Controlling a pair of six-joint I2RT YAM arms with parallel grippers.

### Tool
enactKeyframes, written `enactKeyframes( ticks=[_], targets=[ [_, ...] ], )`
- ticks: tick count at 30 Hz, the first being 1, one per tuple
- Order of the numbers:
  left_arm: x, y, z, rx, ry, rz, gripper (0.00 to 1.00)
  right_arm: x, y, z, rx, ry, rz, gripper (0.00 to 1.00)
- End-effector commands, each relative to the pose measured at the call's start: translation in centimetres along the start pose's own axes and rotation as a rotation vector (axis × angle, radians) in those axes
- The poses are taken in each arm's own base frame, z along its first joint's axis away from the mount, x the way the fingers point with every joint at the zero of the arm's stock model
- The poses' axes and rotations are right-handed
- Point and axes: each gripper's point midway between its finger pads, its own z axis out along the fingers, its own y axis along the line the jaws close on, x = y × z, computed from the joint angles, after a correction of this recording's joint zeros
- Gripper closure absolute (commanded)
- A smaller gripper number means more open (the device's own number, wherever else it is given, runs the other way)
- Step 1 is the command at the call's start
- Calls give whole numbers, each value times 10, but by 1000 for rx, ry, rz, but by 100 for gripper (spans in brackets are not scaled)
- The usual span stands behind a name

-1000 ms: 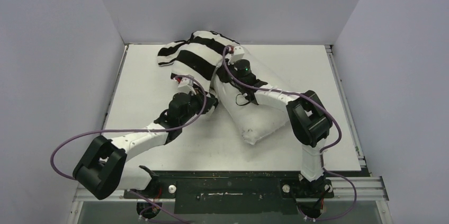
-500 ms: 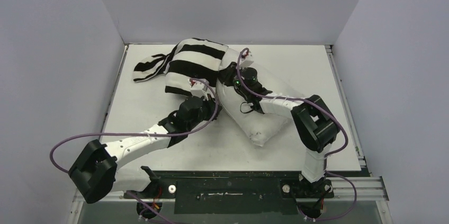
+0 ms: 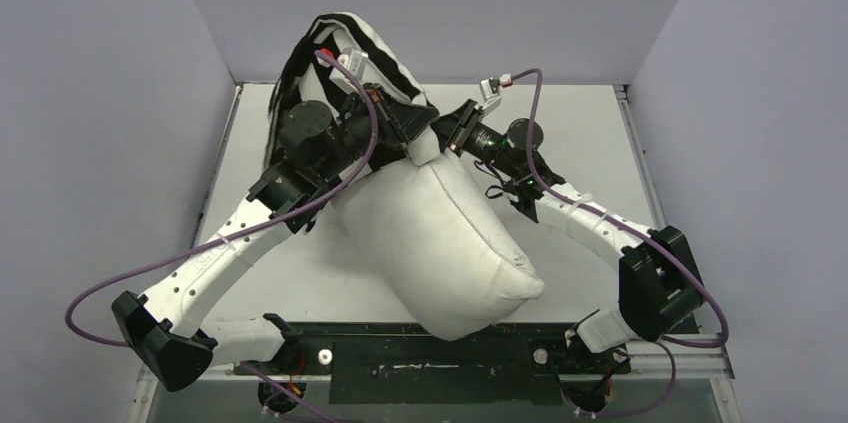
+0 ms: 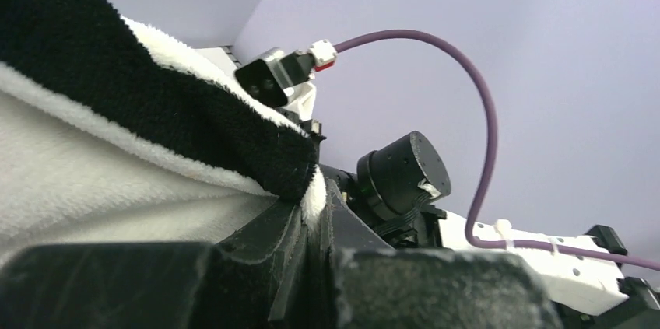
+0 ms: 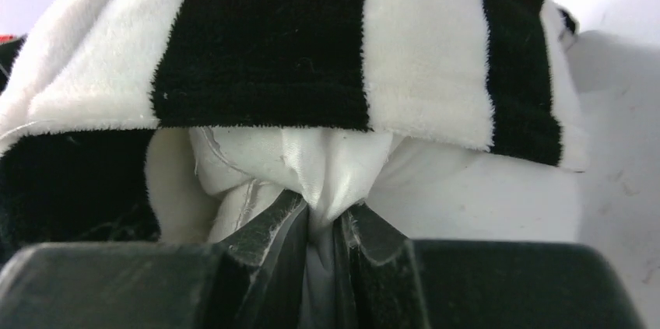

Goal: Put the pillow into the pillowcase
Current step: Stuff the pillow into the pillowcase.

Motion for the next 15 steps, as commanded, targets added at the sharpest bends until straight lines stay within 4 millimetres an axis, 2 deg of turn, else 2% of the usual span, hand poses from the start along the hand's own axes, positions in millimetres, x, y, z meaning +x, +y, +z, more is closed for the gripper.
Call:
enactKeyframes(
  ticks=[1, 4, 5, 7, 9, 10, 12, 13, 15],
  targets=[
    [21, -1, 12, 83, 68, -69, 100, -19, 13, -12, -106, -23, 24, 97],
    [49, 28, 29, 105, 126, -125, 100, -37, -53, -9, 63, -45, -40, 87],
    [58, 38, 37, 113, 148, -127, 96, -41, -80, -7, 144, -36, -53, 82],
    [69, 61, 54, 102, 201, -107, 79, -63, -128, -8, 279, -44, -94, 70],
    [63, 88, 69, 42, 246, -49, 58, -94, -174, -21, 398, -67, -119, 55],
    [58, 102, 73, -14, 266, -13, 52, -108, -193, -33, 460, -77, -119, 48],
    [47, 127, 70, -144, 309, 98, 44, -138, -211, -60, 520, -98, -142, 33],
    [40, 133, 67, -192, 321, 152, 41, -150, -210, -70, 528, -100, -166, 26],
    [36, 145, 53, -275, 356, 238, 37, -172, -197, -90, 554, -99, -233, 20]
  ],
)
